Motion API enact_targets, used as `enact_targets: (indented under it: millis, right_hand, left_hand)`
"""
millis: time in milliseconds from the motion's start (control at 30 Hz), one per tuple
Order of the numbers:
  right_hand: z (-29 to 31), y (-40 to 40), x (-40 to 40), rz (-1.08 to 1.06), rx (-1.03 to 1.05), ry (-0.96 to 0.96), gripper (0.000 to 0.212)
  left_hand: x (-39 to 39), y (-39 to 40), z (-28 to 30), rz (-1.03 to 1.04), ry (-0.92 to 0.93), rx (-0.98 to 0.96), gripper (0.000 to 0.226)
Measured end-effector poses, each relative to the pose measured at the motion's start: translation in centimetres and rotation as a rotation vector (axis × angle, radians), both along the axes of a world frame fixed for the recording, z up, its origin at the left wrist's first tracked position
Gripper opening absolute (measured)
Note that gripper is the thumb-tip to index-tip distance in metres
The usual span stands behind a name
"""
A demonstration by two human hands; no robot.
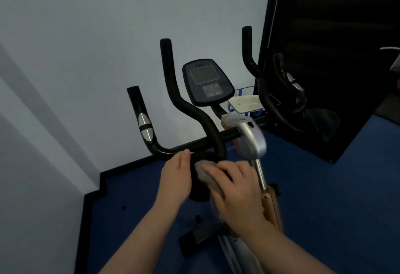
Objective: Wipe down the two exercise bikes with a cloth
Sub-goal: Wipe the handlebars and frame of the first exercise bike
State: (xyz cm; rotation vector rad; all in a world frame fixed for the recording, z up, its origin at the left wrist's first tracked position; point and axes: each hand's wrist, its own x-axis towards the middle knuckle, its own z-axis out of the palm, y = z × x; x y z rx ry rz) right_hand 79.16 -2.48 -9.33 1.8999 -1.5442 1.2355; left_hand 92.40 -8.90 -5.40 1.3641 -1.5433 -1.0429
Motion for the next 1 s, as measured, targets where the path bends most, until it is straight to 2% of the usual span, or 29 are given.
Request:
enact_targets:
  millis: [100,233,333,400,467,567,700,833,1000]
  right_hand:
    - [2.4,-2.0,0.5,-0.059,0.023,-0.116,0.039]
    - [2.9,-1.4,1.9,-0.097,0.099,-0.56,0.034]
    - [2.4,0.3,2.4,-0.095,0.132,-0.785,0.033]
    - [3.3,-0.9,2.0,-0.108,0.182,-0.812,0.028]
    - [4.8,-2.8,1.4,-0.122,0.346,-0.781,0.025]
    - [5.0,-3.1,1.3,-0.034,0.46,-0.774,0.024]
    - [3.0,0.0,2.1,0.003,0.401,-0.826,0.036]
    - [3.5,-2.4,2.3,-0.117,0.455,-0.821,0.031]
    - [0.4,-0.8,6.1,-0.138,0.149,-1.073,0.031]
  left_hand:
    - [0.0,0.1,0.1,-0.009,0.008,0.009,0.041]
    - [0.0,0.2,0.2,-0.019,0.017,0.034,0.035]
    - [0.1,0.2,0.0,-0.032,0.025,0.046,0.032]
    - [0.2,0.0,0.0,-0.045,0.016,0.028,0.032]
    - [0.3,0.0,0.0,-0.061,-0.003,0.013,0.031]
    - [0.5,-0.3,0.1,-0.115,-0.03,0.002,0.029]
    - [0.8,-0.5,0.0,-0.184,-0.026,-0.006,0.029]
    - [0.9,-0.7,-0.2,-0.223,0.014,0.003,0.026]
    - [1.3,-0.9,-0.2,-0.289,0.048,0.028,0.024]
